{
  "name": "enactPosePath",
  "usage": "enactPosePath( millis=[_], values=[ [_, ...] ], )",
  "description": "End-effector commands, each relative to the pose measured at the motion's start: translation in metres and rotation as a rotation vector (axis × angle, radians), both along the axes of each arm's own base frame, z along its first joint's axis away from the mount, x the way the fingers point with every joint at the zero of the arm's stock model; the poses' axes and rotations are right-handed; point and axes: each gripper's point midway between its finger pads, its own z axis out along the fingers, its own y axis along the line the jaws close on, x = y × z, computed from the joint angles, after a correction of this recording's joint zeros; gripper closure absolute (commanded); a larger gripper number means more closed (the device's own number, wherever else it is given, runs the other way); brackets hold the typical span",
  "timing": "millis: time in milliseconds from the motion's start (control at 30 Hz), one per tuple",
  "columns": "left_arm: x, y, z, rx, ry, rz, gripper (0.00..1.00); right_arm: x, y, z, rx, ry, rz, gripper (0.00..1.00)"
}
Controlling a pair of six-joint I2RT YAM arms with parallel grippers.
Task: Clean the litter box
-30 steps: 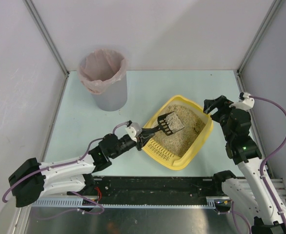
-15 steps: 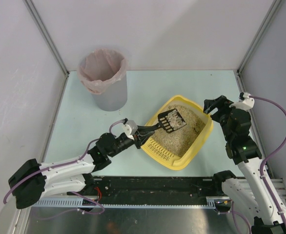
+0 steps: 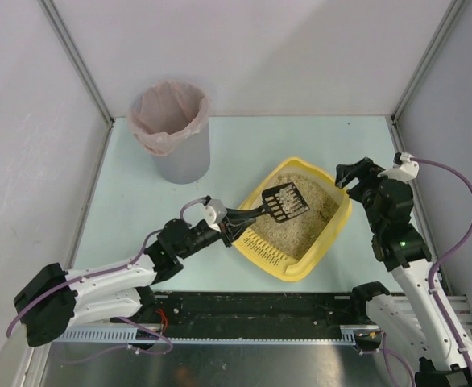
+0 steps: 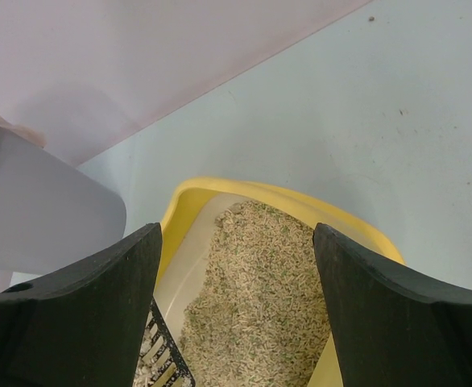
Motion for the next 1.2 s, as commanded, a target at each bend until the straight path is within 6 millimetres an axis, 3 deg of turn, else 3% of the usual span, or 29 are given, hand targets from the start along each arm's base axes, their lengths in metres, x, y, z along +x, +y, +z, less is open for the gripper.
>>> enactPosePath(
  millis=[0, 100, 133, 167, 200, 267, 300, 333, 367, 400, 500, 533, 600, 700, 800, 867, 933, 1033, 1100, 1133, 1167],
  values=[
    [0.009, 0.008, 0.021, -0.052, -0.043, 0.060, 1.00, 0.004, 0.001, 0.009, 0.010, -0.037, -0.002, 0.20],
    [-0.012, -0.009, 0.029, -0.071, -0.059, -0.077, 1.00, 0.005, 0.002, 0.010, 0.009, -0.039, 0.004, 0.20],
    [-0.008, -0.011, 0.021, -0.037, -0.041, -0.064, 1.00, 0.005, 0.002, 0.010, 0.009, -0.039, 0.002, 0.19],
    [0.009, 0.001, 0.019, -0.034, -0.043, 0.044, 1.00, 0.004, 0.002, 0.010, 0.011, -0.039, 0.002, 0.20],
    [0.011, 0.007, 0.018, -0.045, -0.030, 0.064, 1.00, 0.004, 0.001, 0.011, 0.010, -0.042, 0.002, 0.20],
    [-0.009, -0.004, 0.025, -0.090, -0.037, -0.055, 1.00, 0.003, 0.000, 0.011, 0.005, -0.042, 0.000, 0.19],
    [-0.010, -0.010, 0.027, -0.076, -0.029, -0.071, 1.00, 0.003, -0.001, 0.011, 0.005, -0.043, -0.006, 0.19],
    [-0.006, -0.007, 0.024, -0.058, -0.029, -0.042, 1.00, 0.003, -0.002, 0.011, 0.004, -0.042, -0.012, 0.19],
    [0.011, 0.005, 0.022, -0.063, -0.020, 0.078, 1.00, 0.003, -0.001, 0.011, 0.006, -0.043, -0.009, 0.19],
    [0.011, 0.014, 0.015, -0.080, -0.010, 0.100, 1.00, 0.003, -0.001, 0.012, 0.006, -0.045, -0.006, 0.19],
    [-0.011, -0.010, 0.018, -0.081, 0.009, -0.064, 1.00, 0.004, 0.001, 0.011, 0.007, -0.043, 0.000, 0.19],
    [-0.007, -0.011, 0.010, -0.038, 0.012, -0.043, 1.00, 0.004, 0.001, 0.011, 0.010, -0.043, -0.001, 0.19],
    [0.006, 0.004, 0.000, -0.038, 0.041, 0.065, 1.00, 0.005, 0.002, 0.009, 0.009, -0.036, 0.004, 0.19],
    [-0.012, -0.010, 0.019, -0.072, -0.017, -0.066, 1.00, 0.004, 0.002, 0.010, 0.006, -0.039, 0.004, 0.19],
    [0.006, 0.004, 0.009, -0.041, 0.006, 0.067, 1.00, 0.003, 0.000, 0.011, 0.009, -0.042, -0.005, 0.19],
    [-0.007, -0.001, 0.016, -0.076, -0.011, -0.026, 1.00, 0.002, 0.001, 0.011, 0.009, -0.043, 0.003, 0.19],
    [-0.007, -0.010, 0.012, -0.045, 0.001, -0.040, 1.00, 0.003, 0.000, 0.010, 0.003, -0.040, -0.004, 0.19],
    [0.001, 0.006, 0.008, -0.076, 0.015, 0.047, 1.00, 0.003, 0.000, 0.011, 0.006, -0.040, -0.002, 0.19],
    [-0.017, -0.010, 0.017, -0.072, -0.013, -0.076, 1.00, 0.003, 0.001, 0.010, 0.003, -0.040, 0.000, 0.19],
    [-0.016, -0.013, 0.012, -0.041, -0.006, -0.074, 1.00, 0.004, 0.000, 0.010, 0.004, -0.039, -0.003, 0.19],
    [0.001, -0.004, 0.007, -0.020, 0.001, 0.028, 1.00, 0.004, 0.001, 0.010, 0.005, -0.039, -0.002, 0.19]
  ],
)
